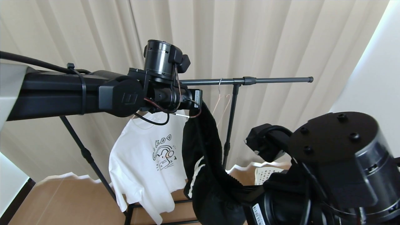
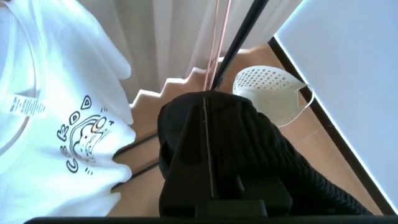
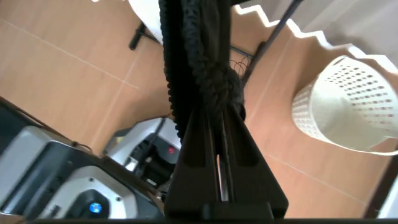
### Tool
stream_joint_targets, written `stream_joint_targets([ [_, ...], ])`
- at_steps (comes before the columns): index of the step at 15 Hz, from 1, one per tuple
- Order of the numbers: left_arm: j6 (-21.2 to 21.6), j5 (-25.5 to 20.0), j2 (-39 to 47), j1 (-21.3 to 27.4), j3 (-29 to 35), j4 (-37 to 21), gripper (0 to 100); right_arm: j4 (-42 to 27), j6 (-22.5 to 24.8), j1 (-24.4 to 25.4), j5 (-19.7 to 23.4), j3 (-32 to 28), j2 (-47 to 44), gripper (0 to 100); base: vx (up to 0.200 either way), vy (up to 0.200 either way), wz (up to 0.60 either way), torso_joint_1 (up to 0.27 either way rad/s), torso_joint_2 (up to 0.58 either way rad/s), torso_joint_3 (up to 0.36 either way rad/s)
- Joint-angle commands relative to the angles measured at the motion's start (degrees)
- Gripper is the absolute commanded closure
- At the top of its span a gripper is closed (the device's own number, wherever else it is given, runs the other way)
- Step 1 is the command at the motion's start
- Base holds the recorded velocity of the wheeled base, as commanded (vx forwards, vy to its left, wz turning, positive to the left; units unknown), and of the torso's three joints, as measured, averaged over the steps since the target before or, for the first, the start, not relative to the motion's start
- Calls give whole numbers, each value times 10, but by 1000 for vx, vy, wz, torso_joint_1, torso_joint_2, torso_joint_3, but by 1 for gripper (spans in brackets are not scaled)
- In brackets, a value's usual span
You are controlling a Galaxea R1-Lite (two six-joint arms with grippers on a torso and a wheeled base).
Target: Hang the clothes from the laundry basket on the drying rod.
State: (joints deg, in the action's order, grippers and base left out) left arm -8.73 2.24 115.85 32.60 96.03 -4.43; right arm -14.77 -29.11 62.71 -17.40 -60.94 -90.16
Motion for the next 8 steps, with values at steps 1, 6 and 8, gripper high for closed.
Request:
stream_joint_targets([
  [1, 0, 0, 10, 0, 14, 0, 100, 0, -13, 15, 0, -40, -58, 100, 0, 0, 0, 0, 0, 0],
  [6, 6, 0, 26, 0, 21, -1, 100, 0, -74, 12, -7, -87, -97, 100, 0, 0, 0, 0, 0, 0],
  [8, 6, 0, 22, -3, 18, -2, 100, -4, -74, -7, -19, -80, -82, 100, 0, 0, 0, 0, 0, 0],
])
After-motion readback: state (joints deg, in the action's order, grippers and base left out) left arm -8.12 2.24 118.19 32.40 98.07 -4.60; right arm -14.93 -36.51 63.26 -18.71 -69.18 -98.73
